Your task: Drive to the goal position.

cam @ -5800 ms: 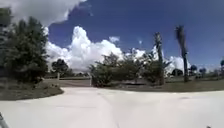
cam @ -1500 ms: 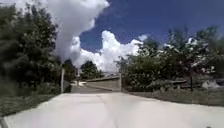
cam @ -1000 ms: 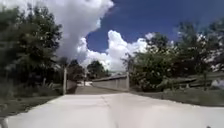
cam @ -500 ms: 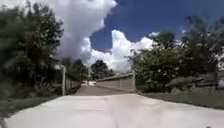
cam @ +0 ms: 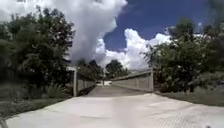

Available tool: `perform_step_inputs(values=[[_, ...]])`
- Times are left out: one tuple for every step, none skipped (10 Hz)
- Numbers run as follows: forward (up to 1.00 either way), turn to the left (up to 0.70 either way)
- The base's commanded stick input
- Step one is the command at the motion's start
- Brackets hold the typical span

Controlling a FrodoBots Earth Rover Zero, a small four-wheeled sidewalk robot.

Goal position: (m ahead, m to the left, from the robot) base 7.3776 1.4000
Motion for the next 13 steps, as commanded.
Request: perform_step_inputs(values=[[0.85, 0.00], [0.85, 0.00], [0.85, 0.00], [0.85, 0.00], [0.85, 0.00], [0.85, 0.00], [0.85, 0.13], [0.85, 0.29], [0.85, 0.34], [0.85, 0.20], [0.85, 0.00], [0.85, 0.00], [0.85, 0.00]])
